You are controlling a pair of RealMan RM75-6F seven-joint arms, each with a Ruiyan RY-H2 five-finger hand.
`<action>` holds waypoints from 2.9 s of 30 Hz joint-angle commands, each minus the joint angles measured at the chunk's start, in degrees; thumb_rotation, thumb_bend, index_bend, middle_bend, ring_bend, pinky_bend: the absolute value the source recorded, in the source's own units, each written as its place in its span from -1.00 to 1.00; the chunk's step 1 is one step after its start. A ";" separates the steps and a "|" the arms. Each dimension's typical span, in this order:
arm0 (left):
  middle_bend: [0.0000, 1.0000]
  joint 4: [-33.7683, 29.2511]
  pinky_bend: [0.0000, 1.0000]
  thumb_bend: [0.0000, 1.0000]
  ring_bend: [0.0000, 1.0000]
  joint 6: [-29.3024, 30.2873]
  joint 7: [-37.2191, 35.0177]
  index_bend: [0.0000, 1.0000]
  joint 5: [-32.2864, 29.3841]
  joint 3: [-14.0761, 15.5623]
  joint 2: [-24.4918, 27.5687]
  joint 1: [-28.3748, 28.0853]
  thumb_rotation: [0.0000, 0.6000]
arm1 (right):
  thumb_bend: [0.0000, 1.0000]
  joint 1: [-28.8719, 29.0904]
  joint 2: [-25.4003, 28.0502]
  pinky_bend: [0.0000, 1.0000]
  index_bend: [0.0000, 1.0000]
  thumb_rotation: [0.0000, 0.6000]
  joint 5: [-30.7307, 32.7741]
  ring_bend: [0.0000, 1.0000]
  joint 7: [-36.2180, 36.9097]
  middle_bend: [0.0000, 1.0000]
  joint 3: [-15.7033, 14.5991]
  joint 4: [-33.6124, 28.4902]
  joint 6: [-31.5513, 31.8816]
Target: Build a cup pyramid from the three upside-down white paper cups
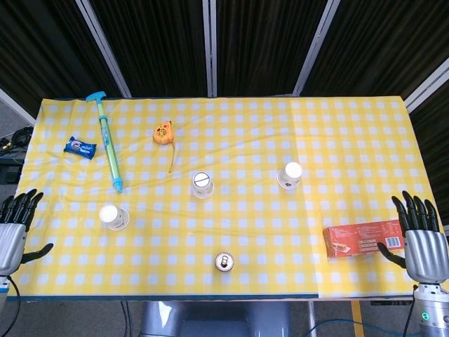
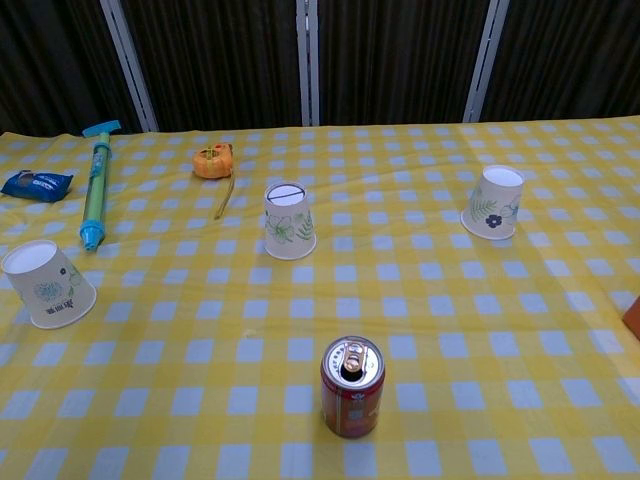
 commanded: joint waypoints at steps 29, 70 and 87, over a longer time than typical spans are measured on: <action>-1.00 -3.72 -1.00 -0.76 -1.00 -15.64 7.62 -0.51 -10.29 -4.48 -0.68 -10.10 1.00 | -0.92 0.33 1.09 -1.00 -0.76 1.00 -0.88 -1.00 0.69 -1.00 -1.41 -1.50 -1.67; -1.00 -6.61 -1.00 -0.18 -1.00 -21.48 15.75 -0.30 -18.37 -5.45 -7.38 -20.56 1.00 | -0.92 0.56 1.77 -1.00 -0.75 1.00 0.04 -1.00 2.64 -1.00 -1.27 -1.53 -2.95; -1.00 5.02 -1.00 -0.18 -1.00 -27.19 25.09 -0.33 -30.14 -13.31 -19.46 -34.85 1.00 | -0.92 1.83 1.25 -1.00 -0.75 1.00 3.33 -1.00 5.61 -1.00 -0.50 1.16 -6.77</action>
